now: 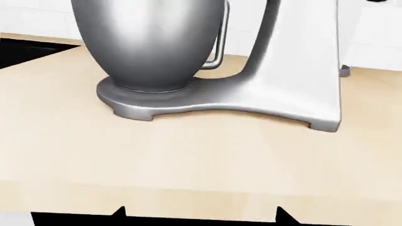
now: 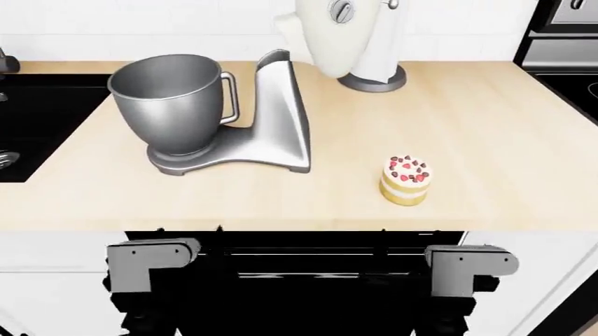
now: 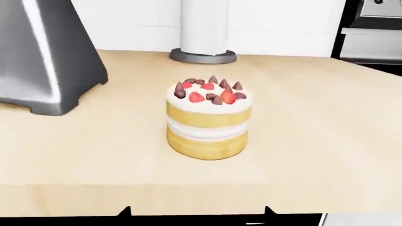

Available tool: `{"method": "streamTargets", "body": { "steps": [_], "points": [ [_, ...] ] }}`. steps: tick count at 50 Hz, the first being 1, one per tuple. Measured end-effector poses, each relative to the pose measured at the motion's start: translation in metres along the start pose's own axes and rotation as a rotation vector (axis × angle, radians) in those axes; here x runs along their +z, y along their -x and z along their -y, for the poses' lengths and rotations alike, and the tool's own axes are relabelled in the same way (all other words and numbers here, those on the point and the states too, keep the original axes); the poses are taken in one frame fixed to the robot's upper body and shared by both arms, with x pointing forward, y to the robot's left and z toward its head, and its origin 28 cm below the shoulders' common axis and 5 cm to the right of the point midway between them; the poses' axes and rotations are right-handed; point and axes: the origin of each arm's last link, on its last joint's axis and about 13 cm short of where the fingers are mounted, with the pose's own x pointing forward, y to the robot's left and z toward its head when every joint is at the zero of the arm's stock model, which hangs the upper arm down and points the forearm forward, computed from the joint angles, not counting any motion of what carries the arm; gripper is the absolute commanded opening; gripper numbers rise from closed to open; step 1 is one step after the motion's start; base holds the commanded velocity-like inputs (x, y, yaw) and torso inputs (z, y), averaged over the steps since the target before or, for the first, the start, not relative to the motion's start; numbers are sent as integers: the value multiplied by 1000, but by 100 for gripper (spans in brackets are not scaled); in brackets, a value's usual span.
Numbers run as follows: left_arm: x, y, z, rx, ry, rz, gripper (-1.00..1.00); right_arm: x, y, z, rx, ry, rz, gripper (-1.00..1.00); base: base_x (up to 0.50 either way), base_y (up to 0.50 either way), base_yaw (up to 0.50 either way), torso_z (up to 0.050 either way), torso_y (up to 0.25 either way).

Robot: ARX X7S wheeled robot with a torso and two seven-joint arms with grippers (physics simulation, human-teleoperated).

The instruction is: Place the cake in the stand mixer bowl.

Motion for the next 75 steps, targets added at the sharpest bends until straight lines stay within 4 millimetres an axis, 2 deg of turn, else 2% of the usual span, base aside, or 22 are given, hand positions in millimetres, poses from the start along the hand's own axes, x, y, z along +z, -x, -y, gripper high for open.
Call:
{"method": "streamTargets", "body": {
  "steps": [5, 10, 16, 25, 34, 48, 75],
  "points": [
    [45, 8, 0, -21, 60, -35, 100, 38, 7, 9, 20, -8, -29, 100, 0, 0, 0, 0, 0],
    [80, 15, 1, -11, 69, -66, 100, 69, 16, 21, 14, -42, -75, 100, 0, 0, 0, 0, 0],
    [118, 33, 6, -68, 15, -49, 100, 99, 24, 28, 24, -63, -108, 100, 0, 0, 0, 0, 0],
    [155, 54, 2, -111, -101, -31, 100, 135, 38, 34, 81, 22, -87, 100, 0, 0, 0, 0, 0],
    [184, 65, -5, -109, -173, -22, 100, 158, 46, 43, 109, 71, -52, 100, 228, -20, 0, 0, 0],
    [207, 73, -13, -78, -206, -8, 100, 175, 52, 51, 113, 91, -25, 100, 491, -52, 0, 0, 0],
    [214, 77, -17, -62, -213, -1, 100, 174, 49, 52, 82, 111, -42, 100, 62, -6, 0, 0, 0]
  ]
}}
